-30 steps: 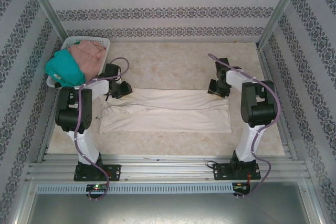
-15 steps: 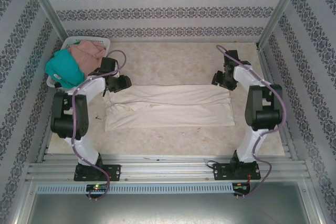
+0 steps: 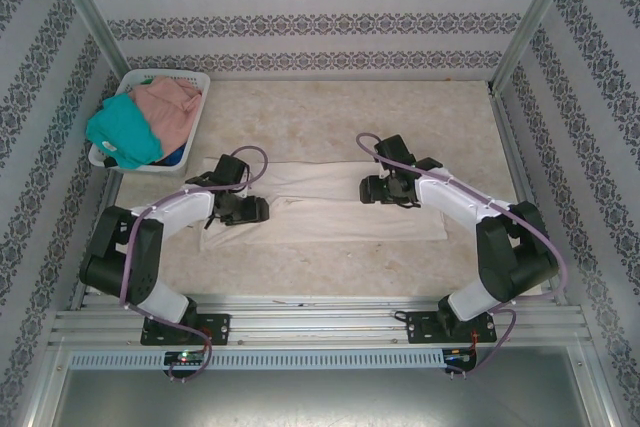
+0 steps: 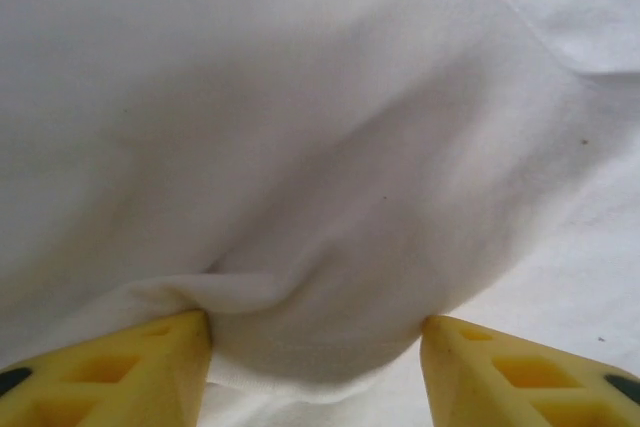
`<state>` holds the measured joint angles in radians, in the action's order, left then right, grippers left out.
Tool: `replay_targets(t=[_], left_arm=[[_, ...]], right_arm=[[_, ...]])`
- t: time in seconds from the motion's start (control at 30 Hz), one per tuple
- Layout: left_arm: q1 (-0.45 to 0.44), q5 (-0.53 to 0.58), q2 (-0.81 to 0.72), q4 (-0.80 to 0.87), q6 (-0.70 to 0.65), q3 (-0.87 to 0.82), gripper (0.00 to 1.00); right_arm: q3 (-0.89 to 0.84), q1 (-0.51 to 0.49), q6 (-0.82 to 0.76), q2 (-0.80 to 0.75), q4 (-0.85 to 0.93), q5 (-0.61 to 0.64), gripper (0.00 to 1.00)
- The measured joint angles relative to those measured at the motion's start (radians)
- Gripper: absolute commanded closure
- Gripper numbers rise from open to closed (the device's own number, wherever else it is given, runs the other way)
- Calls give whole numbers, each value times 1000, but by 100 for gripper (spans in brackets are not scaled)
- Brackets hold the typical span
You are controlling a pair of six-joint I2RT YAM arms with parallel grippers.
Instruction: Fold and stack the t-shirts
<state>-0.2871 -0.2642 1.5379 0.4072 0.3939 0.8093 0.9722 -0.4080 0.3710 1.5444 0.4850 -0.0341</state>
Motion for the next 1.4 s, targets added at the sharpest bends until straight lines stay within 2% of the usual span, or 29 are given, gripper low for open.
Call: replay_targets(t=[0.1, 0.23, 0.37, 0.57, 0.6, 0.67, 0.7, 0.73, 0.93, 1.13, 1.27, 1.4], left_arm=[[0, 27, -2, 8, -11, 24, 63], [0, 36, -32, 24, -17, 47, 88], [-1, 5, -82, 29, 5, 56, 97], [-1, -60, -180, 43, 45, 62, 100], [-1, -69, -189, 46, 50, 62, 99], [-1, -90, -196, 53, 60, 61, 91], [-1, -99, -195, 54, 63, 61, 83], [-1, -106, -190, 55, 64, 61, 69], [-1, -109, -159, 66, 85, 36, 52], [4, -20, -230, 97, 104, -13, 46], [47, 31, -288, 102, 119, -73, 46], [92, 42, -269, 101, 124, -145, 48]], right_arm=[[-14, 0, 0, -3, -19, 2, 36], [-36, 0, 0, -14, -19, 12, 36], [-42, 0, 0, -27, -20, 18, 36], [-53, 0, 0, -66, -26, 18, 35], [-54, 0, 0, -68, -27, 18, 35], [-62, -1, 0, -74, -34, 18, 35], [-66, -1, 0, -76, -35, 18, 35], [-72, -3, 0, -78, -35, 18, 35], [-91, -51, -4, -96, -57, 5, 35], [-73, -250, -3, -69, -151, -32, 35], [8, -395, -2, 50, -233, -43, 35], [100, -495, -12, 180, -311, -40, 37]])
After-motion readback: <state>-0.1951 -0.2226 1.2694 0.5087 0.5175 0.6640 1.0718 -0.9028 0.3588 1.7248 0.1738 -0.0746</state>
